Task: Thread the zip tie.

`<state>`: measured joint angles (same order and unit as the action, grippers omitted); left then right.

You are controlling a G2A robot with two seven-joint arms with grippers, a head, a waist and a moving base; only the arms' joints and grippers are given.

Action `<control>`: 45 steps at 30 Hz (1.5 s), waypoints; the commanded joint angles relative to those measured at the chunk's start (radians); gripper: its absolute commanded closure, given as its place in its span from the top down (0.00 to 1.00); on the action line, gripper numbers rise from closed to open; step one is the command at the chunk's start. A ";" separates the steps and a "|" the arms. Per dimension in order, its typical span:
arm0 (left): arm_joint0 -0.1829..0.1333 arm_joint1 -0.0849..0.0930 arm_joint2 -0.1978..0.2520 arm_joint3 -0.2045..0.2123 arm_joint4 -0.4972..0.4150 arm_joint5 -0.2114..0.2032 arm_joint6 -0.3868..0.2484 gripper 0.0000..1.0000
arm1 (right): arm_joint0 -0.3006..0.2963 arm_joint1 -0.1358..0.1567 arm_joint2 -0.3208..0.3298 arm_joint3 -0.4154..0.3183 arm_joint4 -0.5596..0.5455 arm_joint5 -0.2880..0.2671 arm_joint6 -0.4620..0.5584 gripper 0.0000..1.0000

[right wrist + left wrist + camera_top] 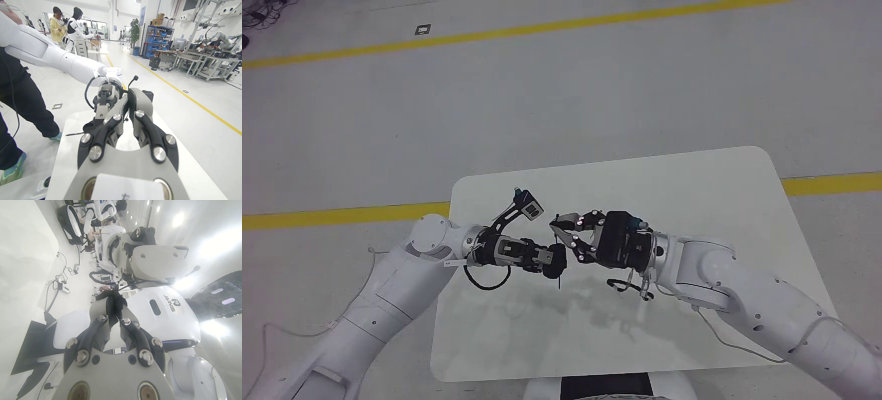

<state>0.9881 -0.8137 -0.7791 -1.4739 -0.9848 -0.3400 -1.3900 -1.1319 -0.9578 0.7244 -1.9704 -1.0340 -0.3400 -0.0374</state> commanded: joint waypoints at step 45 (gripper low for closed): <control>0.000 0.000 0.000 0.000 0.000 0.000 0.000 0.00 | 0.014 0.012 -0.015 -0.012 0.008 0.000 -0.016 0.00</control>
<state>0.9881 -0.8137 -0.7791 -1.4739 -0.9848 -0.3400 -1.3900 -1.1187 -0.9459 0.7104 -1.9835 -1.0257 -0.3400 -0.0530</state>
